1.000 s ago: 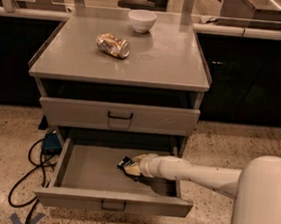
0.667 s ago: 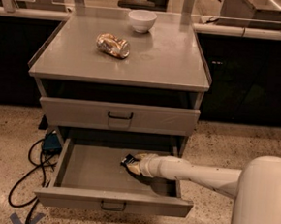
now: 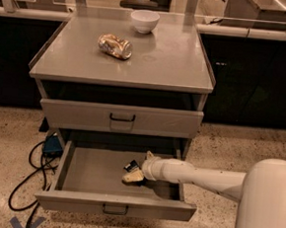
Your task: Place rxbar blueberry into middle drawer
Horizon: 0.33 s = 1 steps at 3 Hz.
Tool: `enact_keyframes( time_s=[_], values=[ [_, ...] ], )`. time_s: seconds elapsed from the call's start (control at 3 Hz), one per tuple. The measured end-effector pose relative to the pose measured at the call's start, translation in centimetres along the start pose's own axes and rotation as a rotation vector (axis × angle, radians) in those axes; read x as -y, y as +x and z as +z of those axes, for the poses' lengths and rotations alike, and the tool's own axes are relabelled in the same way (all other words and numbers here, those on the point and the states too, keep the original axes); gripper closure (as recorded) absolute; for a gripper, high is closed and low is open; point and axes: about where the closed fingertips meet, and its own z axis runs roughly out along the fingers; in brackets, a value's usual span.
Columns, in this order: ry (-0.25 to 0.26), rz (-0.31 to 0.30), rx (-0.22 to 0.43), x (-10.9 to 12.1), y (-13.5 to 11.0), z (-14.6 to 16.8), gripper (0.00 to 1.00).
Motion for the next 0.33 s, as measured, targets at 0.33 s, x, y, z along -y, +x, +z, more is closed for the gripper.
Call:
enact_keyframes(
  time_s=[0.33],
  values=[
    [0.000, 0.000, 0.000, 0.00, 0.00, 0.00, 0.00]
  ],
)
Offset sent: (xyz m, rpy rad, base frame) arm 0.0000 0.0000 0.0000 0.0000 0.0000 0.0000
